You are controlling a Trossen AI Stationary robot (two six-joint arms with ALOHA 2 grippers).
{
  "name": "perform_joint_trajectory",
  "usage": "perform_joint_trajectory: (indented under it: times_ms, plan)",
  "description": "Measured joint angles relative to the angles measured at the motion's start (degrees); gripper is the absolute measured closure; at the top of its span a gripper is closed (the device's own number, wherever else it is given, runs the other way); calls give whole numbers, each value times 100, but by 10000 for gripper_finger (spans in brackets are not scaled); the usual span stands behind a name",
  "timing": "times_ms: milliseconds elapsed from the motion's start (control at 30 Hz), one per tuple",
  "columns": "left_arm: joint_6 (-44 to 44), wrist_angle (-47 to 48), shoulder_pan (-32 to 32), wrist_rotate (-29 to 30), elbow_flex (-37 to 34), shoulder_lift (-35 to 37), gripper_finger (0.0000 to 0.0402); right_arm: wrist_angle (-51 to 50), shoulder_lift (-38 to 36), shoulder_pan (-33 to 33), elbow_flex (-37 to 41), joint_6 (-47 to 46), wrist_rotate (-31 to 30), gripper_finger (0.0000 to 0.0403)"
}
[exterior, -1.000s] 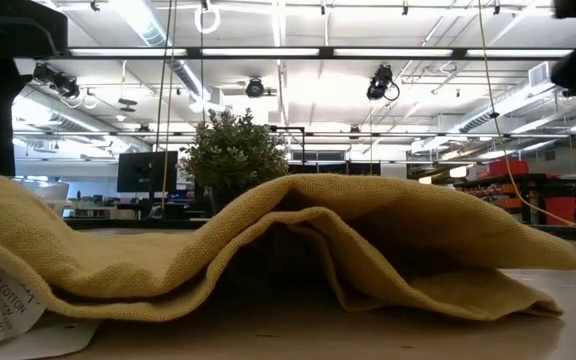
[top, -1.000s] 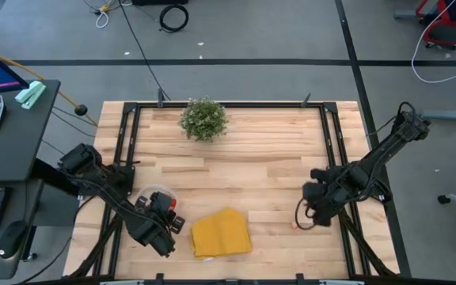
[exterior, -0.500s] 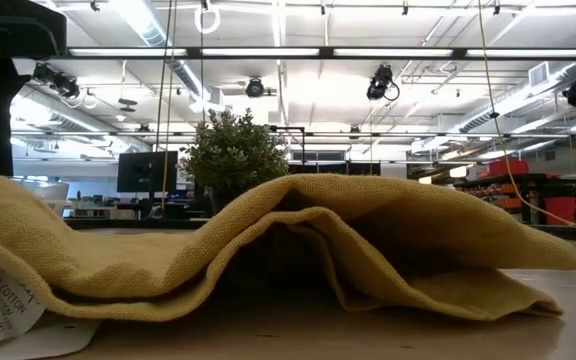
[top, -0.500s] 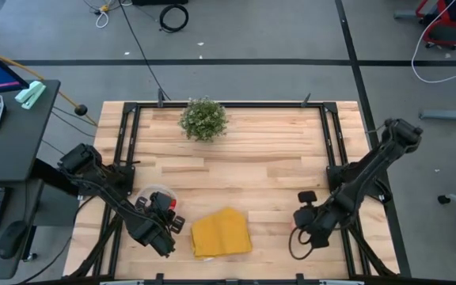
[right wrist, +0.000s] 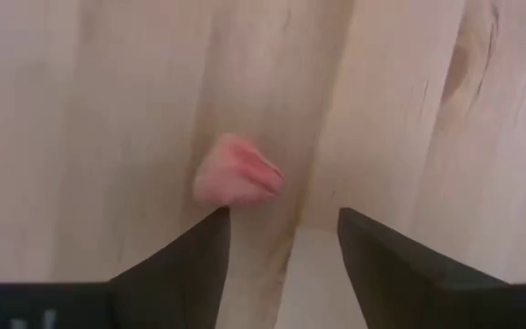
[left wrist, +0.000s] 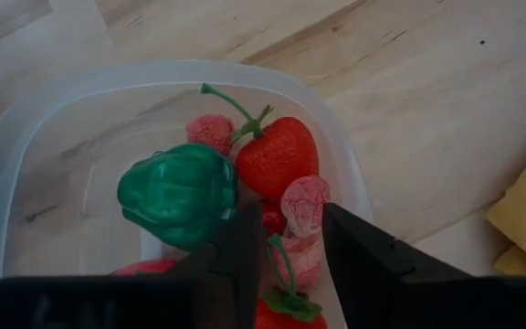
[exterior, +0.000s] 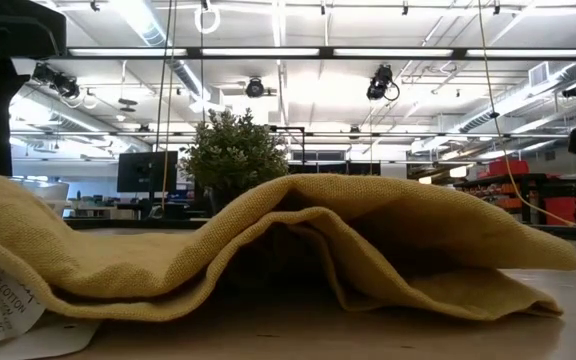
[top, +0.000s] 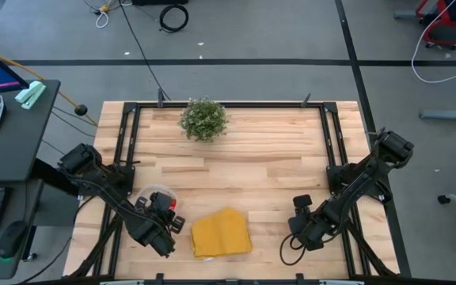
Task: Pick and placing Produce into tupperware
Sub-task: Put the peach into the transparent bin
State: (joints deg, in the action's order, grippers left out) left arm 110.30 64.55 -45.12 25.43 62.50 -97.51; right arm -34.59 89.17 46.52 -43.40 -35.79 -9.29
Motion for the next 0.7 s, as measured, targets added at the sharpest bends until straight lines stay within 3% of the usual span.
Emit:
perform_joint_trajectory:
  times_ms: [200,467,700]
  plan:
    - [2,-2,0,0,2,0,285,147,245,4,-15,-47,-16,179]
    - [4,-7,0,0,2,0,286,588,-16,14,7,-313,27,188]
    - [4,-7,0,0,2,0,285,1164,322,6,7,-68,32,190]
